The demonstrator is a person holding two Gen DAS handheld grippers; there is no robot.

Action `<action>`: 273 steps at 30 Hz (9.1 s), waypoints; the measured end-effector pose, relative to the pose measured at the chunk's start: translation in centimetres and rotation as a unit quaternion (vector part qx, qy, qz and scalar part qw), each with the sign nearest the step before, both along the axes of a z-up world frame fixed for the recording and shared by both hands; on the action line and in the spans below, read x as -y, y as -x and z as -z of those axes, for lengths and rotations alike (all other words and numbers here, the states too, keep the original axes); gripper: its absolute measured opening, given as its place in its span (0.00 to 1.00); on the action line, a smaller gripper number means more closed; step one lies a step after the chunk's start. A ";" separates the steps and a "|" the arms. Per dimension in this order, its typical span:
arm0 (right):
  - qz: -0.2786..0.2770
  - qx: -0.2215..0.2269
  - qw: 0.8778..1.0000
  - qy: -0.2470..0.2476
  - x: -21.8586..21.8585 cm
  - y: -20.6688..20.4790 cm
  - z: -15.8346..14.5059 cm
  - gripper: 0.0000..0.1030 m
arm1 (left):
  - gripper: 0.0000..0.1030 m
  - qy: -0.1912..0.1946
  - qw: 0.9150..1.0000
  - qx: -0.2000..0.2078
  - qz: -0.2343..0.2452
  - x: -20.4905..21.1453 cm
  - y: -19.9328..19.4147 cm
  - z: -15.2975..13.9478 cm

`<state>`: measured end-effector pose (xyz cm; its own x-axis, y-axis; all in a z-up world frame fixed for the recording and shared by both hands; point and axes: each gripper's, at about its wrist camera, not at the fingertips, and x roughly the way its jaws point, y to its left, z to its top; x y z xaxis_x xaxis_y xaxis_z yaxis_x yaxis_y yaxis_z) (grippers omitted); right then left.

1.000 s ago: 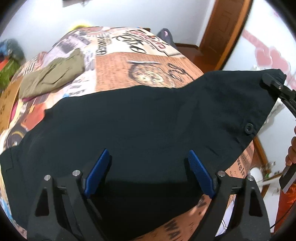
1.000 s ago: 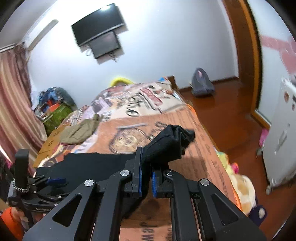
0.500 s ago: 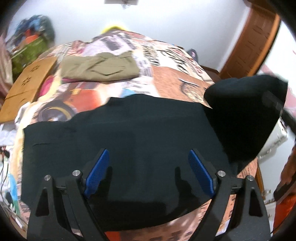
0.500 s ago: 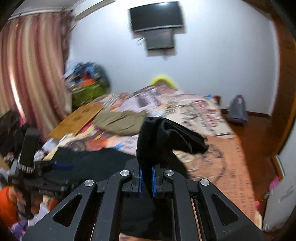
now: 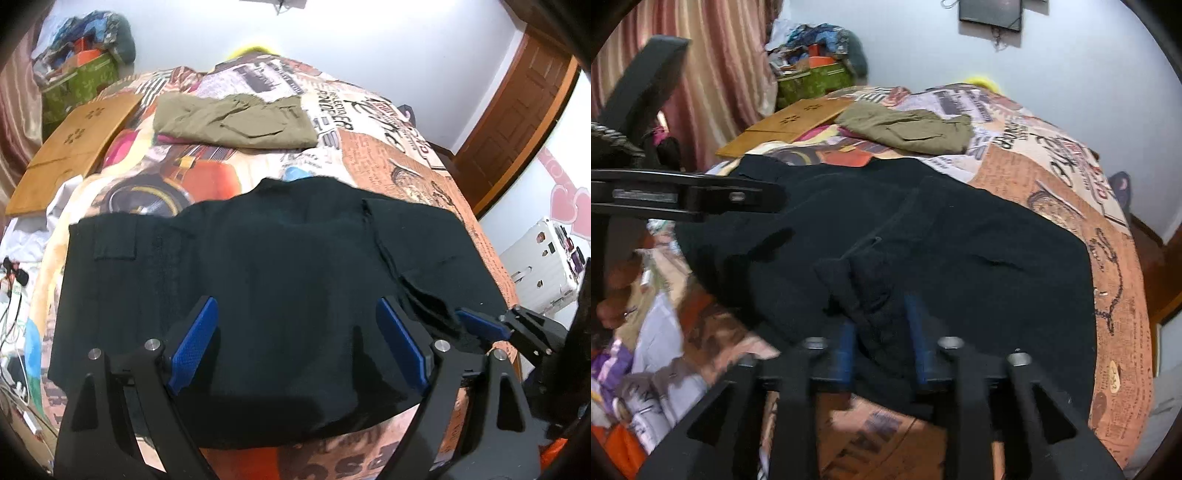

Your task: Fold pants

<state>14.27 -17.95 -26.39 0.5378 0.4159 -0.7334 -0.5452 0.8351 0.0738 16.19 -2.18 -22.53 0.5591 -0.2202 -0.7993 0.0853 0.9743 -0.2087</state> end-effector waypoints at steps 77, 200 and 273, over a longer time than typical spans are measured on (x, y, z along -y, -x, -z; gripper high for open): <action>0.047 -0.005 0.999 -0.005 -1.2 -2.2 1.7 0.71 | 0.89 0.204 0.966 -0.064 -0.144 -14.4 4.6 8.6; 0.221 -0.044 0.970 -0.095 13.9 4.3 1.5 0.73 | 0.93 -0.118 0.983 0.057 0.131 10.0 -12.5 -3.8; 0.136 -0.005 0.988 -0.073 13.1 -10.7 -1.0 0.33 | 0.17 -0.038 0.969 -0.005 0.243 10.9 -15.9 0.4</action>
<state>24.94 -31.06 -25.40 0.6376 0.3579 -0.6822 -0.3004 0.9309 0.2077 32.12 -13.06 -22.97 0.3971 -0.3959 -0.8280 0.5363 0.8322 -0.1407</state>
